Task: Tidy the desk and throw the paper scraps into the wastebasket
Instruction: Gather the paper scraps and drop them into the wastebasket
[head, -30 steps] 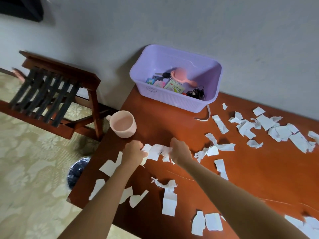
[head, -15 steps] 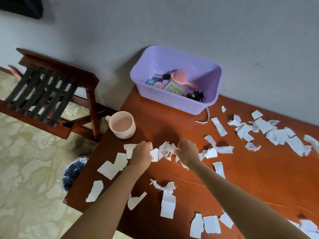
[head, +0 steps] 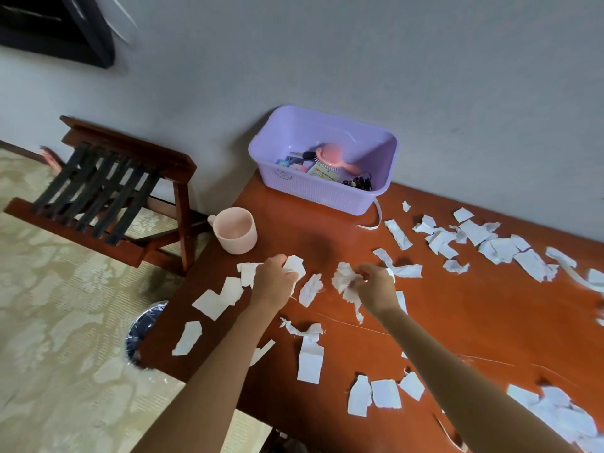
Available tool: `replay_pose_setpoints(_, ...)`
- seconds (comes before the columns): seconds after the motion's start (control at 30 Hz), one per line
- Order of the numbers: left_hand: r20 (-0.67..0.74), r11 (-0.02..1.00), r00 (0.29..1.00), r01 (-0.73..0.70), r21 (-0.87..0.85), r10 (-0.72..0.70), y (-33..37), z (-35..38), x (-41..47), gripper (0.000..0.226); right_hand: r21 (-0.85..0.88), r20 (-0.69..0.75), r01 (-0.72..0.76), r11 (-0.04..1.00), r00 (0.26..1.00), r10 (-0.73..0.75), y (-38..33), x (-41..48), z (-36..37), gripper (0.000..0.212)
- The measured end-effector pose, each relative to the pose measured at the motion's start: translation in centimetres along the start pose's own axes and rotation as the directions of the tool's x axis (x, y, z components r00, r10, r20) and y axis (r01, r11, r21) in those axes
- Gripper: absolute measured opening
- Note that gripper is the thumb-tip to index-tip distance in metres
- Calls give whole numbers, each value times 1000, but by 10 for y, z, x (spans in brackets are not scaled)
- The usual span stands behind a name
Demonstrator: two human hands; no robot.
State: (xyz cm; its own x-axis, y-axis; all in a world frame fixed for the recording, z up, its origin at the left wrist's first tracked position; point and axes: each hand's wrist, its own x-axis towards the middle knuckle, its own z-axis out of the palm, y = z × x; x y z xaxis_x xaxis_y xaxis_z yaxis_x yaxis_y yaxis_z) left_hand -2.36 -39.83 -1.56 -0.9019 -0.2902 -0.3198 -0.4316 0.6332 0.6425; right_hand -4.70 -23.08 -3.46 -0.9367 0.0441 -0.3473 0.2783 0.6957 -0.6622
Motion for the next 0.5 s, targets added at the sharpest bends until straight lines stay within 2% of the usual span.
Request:
replay_pose_setpoints(0.1, -44, 999, 998, 42, 17, -41, -5, -4, -19, 45, -86, 78, 66, 994, 995, -59, 2, -15, 2, 33)
replay_pose_setpoints(0.2, -76, 997, 995, 62, 37, -59, -12, -12, -30, 43, -272, 261, 230, 934, 952, -159, -6, -13, 18, 60)
replay_pose_setpoints(0.3, -101, 996, 993, 72, 47, -67, -14, -17, -31, 43, -375, 354, 334, 865, 914, -199, -17, -3, 41, 75)
replay_pose_setpoints(0.37, -111, 997, 992, 63, 37, -59, -12, -17, -27, 37, -410, 387, 342, 845, 905, -178, -18, 1, 51, 70)
replay_pose_setpoints(0.5, -110, 998, 992, 66, 14, -65, -12, -14, -21, 27, -472, 373, 293, 832, 921, -112, -11, 8, 58, 30)
